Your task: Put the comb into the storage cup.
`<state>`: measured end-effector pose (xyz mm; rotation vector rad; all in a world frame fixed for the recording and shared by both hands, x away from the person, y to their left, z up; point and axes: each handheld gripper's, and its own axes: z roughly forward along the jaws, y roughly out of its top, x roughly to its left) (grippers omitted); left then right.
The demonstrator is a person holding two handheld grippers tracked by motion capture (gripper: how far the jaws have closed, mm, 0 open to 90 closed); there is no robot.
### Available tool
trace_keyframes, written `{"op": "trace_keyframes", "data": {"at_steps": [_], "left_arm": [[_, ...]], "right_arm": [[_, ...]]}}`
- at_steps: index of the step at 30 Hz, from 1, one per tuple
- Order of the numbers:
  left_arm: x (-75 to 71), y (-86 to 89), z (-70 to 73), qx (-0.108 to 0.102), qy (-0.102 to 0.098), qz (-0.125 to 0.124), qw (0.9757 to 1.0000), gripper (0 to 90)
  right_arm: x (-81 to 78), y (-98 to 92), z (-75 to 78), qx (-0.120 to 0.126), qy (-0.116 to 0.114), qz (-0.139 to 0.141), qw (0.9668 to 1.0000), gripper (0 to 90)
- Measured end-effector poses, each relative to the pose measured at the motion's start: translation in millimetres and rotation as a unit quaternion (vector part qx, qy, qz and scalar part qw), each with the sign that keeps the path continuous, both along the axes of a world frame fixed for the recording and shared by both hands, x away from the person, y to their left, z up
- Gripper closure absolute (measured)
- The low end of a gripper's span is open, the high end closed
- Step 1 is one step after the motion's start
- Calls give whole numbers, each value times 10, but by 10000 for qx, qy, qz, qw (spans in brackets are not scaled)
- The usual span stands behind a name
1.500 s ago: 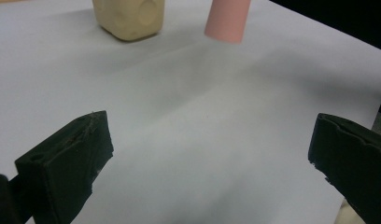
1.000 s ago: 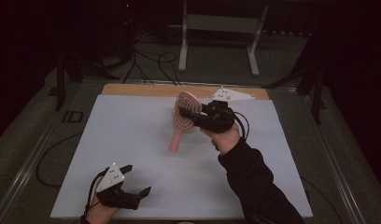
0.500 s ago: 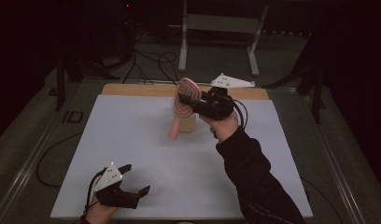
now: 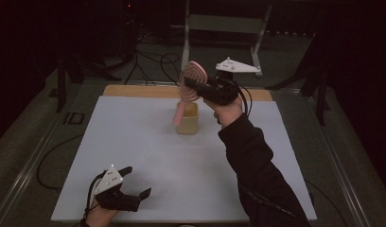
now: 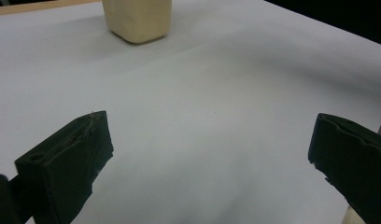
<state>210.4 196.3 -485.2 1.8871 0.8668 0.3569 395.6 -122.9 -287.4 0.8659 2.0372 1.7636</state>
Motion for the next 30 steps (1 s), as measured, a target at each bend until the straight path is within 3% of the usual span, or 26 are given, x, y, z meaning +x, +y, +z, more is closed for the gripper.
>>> {"op": "trace_keyframes", "data": {"at_steps": [17, 30], "left_arm": [[-15, 26, 21, -29, -47, 26, 10000, 2], [-24, 53, 24, -76, -44, 44, 10000, 2]], "right_arm": [[274, -17, 58, 92, -154, -402, 9990, 640], [453, -50, -30, -13, -315, -973, 9948, 640]]}}
